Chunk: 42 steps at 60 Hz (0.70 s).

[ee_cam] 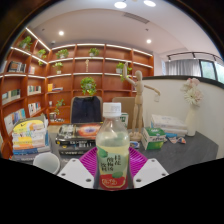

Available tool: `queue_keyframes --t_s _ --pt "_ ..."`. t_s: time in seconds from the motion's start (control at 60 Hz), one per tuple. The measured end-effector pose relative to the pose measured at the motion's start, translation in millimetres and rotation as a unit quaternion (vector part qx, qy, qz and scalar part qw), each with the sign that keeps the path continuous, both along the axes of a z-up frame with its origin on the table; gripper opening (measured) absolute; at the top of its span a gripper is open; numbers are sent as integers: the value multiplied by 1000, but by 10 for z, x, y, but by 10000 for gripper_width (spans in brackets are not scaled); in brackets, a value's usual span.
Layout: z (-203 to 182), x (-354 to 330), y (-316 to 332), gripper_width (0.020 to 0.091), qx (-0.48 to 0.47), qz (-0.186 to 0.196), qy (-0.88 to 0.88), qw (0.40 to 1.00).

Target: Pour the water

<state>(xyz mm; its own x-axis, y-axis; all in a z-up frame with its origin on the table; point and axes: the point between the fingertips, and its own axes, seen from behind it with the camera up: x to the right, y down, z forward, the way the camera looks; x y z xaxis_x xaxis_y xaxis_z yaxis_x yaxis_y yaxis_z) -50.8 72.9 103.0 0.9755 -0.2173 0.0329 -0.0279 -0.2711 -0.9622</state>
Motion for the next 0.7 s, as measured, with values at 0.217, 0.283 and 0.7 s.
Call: queue_keyframes --t_s 0.217,0.283,0.7 --pt "-6 -12 -12 404 13 3 9 1000" --pt "0 -16 -14 446 14 6 7 1000" --pt "-37 -249 -785 851 -17 22 21 999"
